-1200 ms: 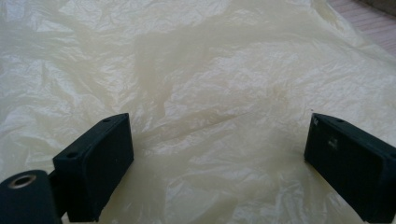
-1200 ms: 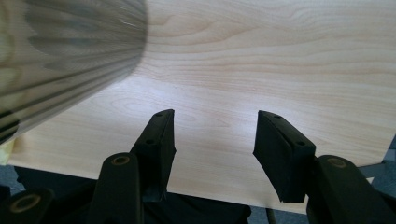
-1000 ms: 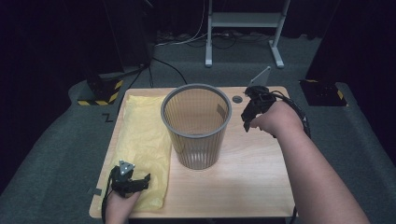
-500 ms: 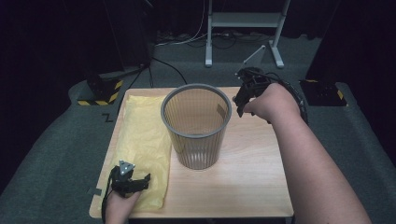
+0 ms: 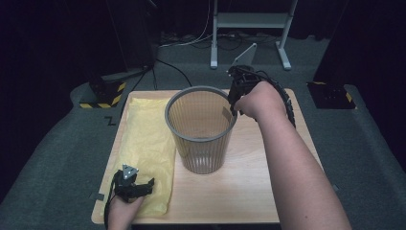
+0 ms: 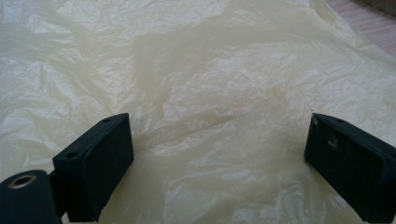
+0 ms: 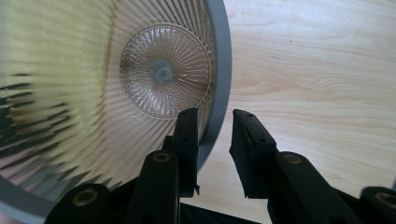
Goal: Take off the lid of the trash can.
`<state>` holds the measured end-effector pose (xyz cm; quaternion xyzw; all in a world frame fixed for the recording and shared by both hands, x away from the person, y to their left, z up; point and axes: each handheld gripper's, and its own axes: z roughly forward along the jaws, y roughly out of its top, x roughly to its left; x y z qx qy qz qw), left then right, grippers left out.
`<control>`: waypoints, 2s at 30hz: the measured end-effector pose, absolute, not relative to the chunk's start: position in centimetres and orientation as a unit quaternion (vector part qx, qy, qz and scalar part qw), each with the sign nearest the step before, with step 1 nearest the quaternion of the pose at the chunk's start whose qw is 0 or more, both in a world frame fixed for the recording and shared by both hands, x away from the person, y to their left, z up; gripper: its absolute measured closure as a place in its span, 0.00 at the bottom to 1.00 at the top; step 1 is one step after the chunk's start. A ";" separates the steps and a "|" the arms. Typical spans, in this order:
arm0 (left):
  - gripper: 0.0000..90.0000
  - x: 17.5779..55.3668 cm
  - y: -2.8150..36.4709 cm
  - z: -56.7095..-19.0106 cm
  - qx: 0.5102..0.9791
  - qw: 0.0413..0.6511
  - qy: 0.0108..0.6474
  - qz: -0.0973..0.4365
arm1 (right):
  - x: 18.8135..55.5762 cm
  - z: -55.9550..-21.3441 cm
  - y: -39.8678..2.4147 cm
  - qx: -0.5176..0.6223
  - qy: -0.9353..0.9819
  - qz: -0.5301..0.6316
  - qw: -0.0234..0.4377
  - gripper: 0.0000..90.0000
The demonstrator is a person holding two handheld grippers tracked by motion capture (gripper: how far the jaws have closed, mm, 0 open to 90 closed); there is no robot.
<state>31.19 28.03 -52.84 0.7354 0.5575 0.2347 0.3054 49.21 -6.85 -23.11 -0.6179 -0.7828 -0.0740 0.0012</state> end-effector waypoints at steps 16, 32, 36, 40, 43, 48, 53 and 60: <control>0.09 31.2 28.0 -52.8 0.736 0.305 0.557 0.234 | 49.6 -22.6 -6.6 -0.627 -0.773 -0.097 -0.015 0.90; 0.09 31.2 28.0 -52.8 0.736 0.305 0.557 0.235 | 49.4 -22.5 -9.8 -0.649 -0.732 -0.198 0.056 0.93; 0.09 31.2 28.0 -52.8 0.736 0.305 0.558 0.234 | 49.4 -22.5 -10.5 -0.650 -0.727 -0.209 0.067 0.93; 0.09 31.2 28.0 -52.8 0.736 0.305 0.558 0.235 | 49.2 -22.6 -11.3 -0.650 -0.721 -0.227 0.084 0.93; 0.09 31.2 28.0 -52.8 0.736 0.305 0.558 0.235 | 49.1 -22.5 -11.7 -0.650 -0.720 -0.230 0.082 0.93; 0.09 31.2 28.0 -52.8 0.736 0.305 0.557 0.235 | 48.8 -22.3 -13.2 -0.651 -0.717 -0.235 0.082 0.93; 0.09 31.2 28.0 -52.8 0.736 0.305 0.557 0.235 | 48.6 -22.7 -15.0 -0.658 -0.709 -0.237 0.085 0.93; 0.09 31.2 28.0 -52.8 0.735 0.306 0.557 0.235 | 48.4 -23.1 -17.5 -0.672 -0.696 -0.240 0.085 0.93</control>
